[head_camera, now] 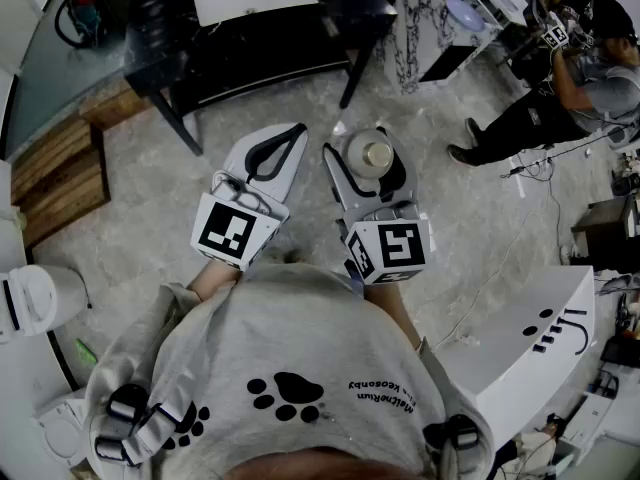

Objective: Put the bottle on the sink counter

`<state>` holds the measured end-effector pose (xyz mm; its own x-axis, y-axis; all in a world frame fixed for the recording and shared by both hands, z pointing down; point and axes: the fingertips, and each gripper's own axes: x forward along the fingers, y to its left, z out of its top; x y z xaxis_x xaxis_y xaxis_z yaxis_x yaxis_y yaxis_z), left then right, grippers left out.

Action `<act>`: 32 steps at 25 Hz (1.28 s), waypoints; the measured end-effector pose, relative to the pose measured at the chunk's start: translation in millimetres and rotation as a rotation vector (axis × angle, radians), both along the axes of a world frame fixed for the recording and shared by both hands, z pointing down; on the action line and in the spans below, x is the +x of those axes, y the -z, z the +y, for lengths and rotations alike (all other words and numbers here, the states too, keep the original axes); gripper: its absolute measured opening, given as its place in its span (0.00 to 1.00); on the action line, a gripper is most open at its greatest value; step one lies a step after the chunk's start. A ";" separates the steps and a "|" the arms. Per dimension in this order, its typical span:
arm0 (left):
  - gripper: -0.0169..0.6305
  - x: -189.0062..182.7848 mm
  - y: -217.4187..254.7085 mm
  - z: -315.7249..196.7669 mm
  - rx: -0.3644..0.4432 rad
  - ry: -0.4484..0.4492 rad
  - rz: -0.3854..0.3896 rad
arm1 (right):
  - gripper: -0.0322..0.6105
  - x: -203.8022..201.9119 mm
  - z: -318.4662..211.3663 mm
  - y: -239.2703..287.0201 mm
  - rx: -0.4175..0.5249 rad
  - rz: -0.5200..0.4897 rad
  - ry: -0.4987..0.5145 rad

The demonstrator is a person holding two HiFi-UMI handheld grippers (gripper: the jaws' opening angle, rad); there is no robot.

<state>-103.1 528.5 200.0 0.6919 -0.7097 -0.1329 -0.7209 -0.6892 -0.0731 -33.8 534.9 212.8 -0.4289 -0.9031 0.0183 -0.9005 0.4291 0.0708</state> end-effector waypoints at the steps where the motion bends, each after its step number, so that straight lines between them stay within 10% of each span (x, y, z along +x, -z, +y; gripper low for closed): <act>1: 0.02 -1.6 -1.0 0.0 0.000 0.000 -0.001 | 0.57 -1.5 -0.1 -0.9 0.000 0.001 0.000; 32: 0.02 -49.1 -20.1 -36.4 -0.026 -0.078 0.038 | 0.57 -47.9 -28.3 -3.4 0.002 -0.010 -0.064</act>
<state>-152.2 492.0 220.1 0.7398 -0.6576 -0.1427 -0.6671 -0.7444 -0.0280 -81.7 506.6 216.2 -0.3706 -0.9287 0.0126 -0.9267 0.3706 0.0625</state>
